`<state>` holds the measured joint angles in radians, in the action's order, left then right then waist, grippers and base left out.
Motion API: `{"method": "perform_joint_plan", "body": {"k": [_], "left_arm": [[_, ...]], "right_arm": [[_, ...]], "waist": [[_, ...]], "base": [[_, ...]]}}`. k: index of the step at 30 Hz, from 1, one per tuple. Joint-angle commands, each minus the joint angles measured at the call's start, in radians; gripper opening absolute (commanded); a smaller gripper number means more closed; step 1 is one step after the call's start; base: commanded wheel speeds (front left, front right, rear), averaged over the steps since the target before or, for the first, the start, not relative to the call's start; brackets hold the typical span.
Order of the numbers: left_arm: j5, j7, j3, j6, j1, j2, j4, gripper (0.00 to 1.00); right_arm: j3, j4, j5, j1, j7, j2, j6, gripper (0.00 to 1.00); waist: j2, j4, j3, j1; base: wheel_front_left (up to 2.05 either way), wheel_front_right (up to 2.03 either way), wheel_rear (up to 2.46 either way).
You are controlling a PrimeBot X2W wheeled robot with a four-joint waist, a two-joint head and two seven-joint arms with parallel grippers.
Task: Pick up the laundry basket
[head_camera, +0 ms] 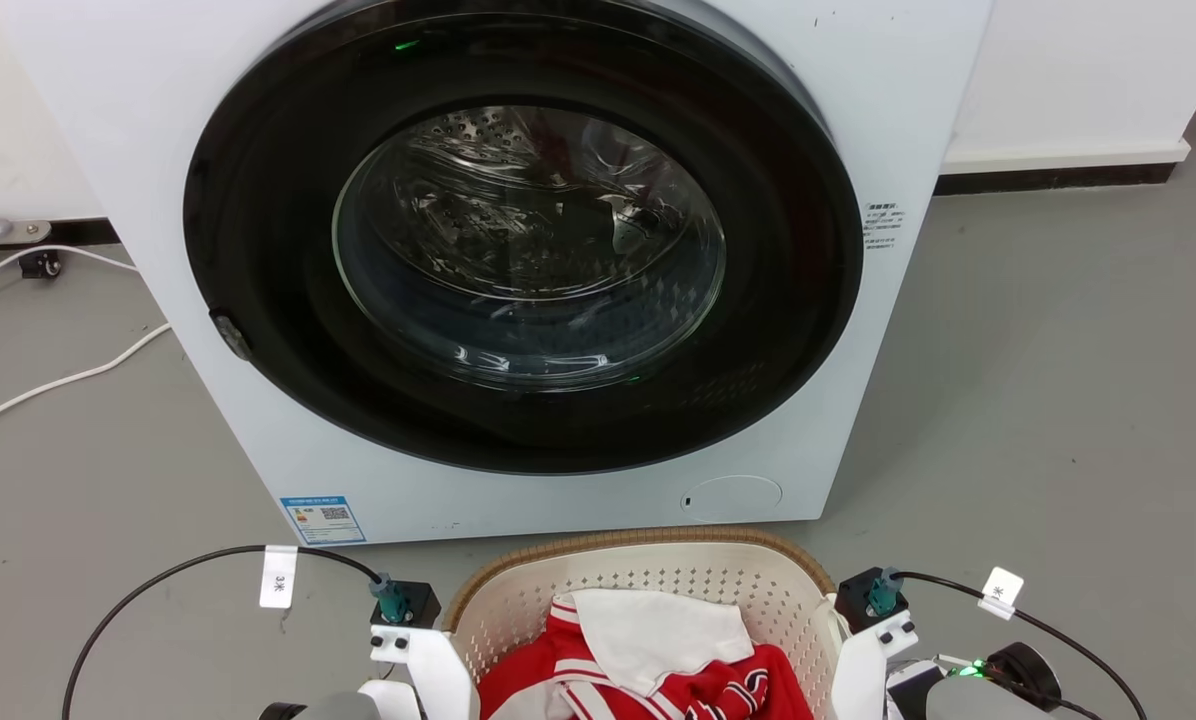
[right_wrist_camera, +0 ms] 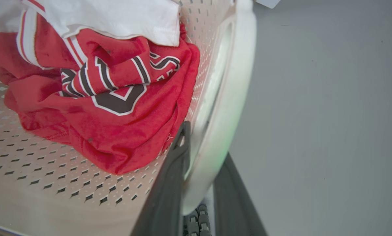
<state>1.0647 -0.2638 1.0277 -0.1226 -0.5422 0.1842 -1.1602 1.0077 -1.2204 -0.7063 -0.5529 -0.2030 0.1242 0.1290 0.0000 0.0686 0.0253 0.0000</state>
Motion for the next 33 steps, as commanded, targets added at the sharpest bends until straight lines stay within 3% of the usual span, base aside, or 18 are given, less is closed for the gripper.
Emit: {"method": "perform_joint_plan", "body": {"k": [1,33], "left_arm": [[0.006,0.009,0.005,-0.014,-0.013,-0.004,0.007,0.0],[0.098,0.029,0.102,-0.014,-0.027,0.002,-0.005,0.0]], "right_arm": [[0.011,0.001,-0.004,-0.007,0.004,-0.001,0.003,0.0],[0.155,-0.02,-0.142,-0.023,0.024,0.007,0.003,0.0]], "waist": [[0.0,0.001,0.0,0.0],[0.0,0.002,0.0,0.0]], "base": [[0.0,0.0,0.0],[0.0,0.0,0.0]]}}
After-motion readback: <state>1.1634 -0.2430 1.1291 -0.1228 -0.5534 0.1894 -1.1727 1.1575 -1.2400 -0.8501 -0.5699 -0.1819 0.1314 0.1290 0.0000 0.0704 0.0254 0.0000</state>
